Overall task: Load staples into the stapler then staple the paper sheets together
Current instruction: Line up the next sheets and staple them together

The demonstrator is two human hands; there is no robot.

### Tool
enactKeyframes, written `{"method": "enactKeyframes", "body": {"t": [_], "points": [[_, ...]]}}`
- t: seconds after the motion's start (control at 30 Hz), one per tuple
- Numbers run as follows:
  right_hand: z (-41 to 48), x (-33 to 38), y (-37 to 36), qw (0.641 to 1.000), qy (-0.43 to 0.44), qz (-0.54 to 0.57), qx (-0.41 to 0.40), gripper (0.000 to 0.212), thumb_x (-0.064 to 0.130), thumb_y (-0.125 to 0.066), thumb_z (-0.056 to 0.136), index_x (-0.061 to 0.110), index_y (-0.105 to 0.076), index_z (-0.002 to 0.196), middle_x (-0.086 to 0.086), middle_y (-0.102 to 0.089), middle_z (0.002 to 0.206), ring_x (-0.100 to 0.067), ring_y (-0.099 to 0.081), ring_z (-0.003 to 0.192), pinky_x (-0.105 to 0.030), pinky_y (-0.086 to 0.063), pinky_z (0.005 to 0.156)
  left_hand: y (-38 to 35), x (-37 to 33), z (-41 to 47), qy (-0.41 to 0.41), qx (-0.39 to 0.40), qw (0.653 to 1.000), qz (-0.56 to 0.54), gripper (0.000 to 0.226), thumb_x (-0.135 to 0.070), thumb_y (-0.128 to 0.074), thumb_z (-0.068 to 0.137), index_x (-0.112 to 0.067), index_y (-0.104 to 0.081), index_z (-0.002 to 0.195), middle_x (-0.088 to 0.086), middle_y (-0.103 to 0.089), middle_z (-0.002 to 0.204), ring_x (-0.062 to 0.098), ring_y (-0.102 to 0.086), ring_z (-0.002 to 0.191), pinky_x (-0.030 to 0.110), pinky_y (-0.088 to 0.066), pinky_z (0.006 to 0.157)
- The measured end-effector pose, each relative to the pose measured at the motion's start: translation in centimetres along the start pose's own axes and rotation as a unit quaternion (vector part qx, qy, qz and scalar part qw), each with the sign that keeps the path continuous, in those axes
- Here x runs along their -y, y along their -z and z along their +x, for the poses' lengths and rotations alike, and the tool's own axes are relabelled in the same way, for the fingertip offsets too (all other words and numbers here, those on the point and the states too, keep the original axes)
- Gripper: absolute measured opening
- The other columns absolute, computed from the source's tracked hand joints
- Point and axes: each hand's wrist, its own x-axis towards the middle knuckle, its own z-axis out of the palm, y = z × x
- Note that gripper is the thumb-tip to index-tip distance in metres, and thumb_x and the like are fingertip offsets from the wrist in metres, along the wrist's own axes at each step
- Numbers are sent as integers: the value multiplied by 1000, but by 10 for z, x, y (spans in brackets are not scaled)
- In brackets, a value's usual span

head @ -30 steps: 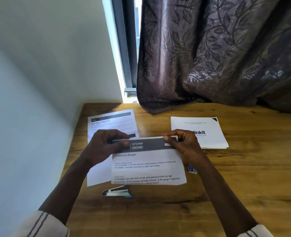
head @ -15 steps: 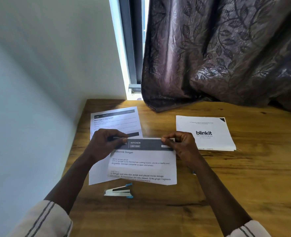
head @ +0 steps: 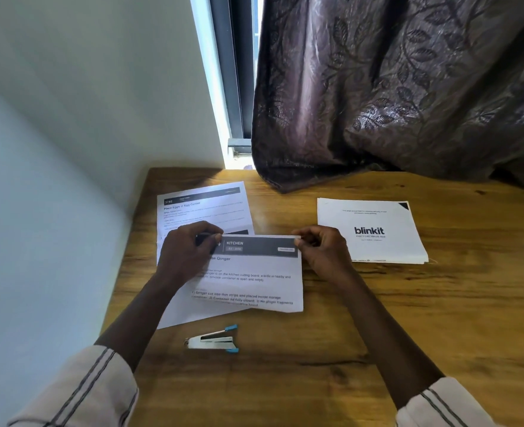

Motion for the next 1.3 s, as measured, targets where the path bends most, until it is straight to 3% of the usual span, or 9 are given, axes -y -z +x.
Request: {"method": "enactKeyframes", "body": {"t": [0.13,0.23,0.3,0.4,0.57,0.77,1.1,1.2,1.3], "points": [[2,5,-15,987,49,-124,-94,15,29,-67,97,27,-74,110,5,-77,105,-16,-70,95,-37,-60,82,-13,-2,4,-12,-34,999,24,10,-23,-71,95,-22,-77,102,-3,-76,99,14,-70,89,35,-57,76],[1,6,-23,971,79,-188,-126,17,30,-63,100,26,-73,113,6,-77,106,-17,-70,95,-27,-49,74,-20,-4,1,-15,-59,996,66,10,-22,-68,96,-23,-77,102,-4,-66,93,15,-63,85,28,-45,69],[2,2,-28,962,96,-213,-142,18,29,-61,100,26,-73,113,5,-76,109,-18,-68,98,-32,-55,78,-24,-4,-2,-23,-66,993,90,10,-22,-67,98,-21,-75,104,-6,-58,91,13,-58,84,25,-39,65],[3,-5,-31,954,108,-230,-158,17,26,-59,100,23,-72,111,2,-74,111,-21,-64,101,-40,-58,83,-26,3,-5,-25,-77,992,101,9,-21,-66,99,-19,-73,105,-3,-56,92,15,-57,84,26,-41,64],[-2,-10,-35,926,143,-294,-190,17,24,-61,100,19,-71,113,-3,-72,110,-23,-63,100,-33,-52,74,-28,6,-4,-38,-77,989,123,6,-20,-65,99,-22,-69,102,-3,-54,88,17,-55,81,31,-41,65],[-1,-31,-43,875,207,-397,-185,38,14,-77,86,17,-67,123,-9,-67,104,-29,-60,93,-36,-56,67,-30,13,-3,-56,-78,989,112,8,-14,-67,97,-20,-66,103,-1,-55,88,20,-55,80,40,-51,71],[-2,-24,-42,824,262,-477,-156,43,9,-79,82,17,-72,124,-11,-63,102,-30,-60,95,-37,-55,67,-15,-3,5,-78,-67,949,299,6,-22,-74,90,-26,-75,94,0,-69,85,25,-59,80,38,-32,75],[-3,-21,-42,806,272,-502,-156,38,9,-74,84,14,-72,122,-12,-63,103,-31,-59,96,-38,-54,68,-19,-26,10,-37,-47,933,356,18,-17,-74,85,-25,-76,101,2,-71,101,28,-63,94,42,-41,82],[-3,-21,-42,804,263,-513,-144,37,12,-73,87,13,-70,124,-13,-61,106,-31,-57,99,-40,-55,70,-37,-56,1,-29,-63,970,233,35,-26,-70,92,-19,-69,126,6,-65,134,29,-59,121,46,-41,104]]}}
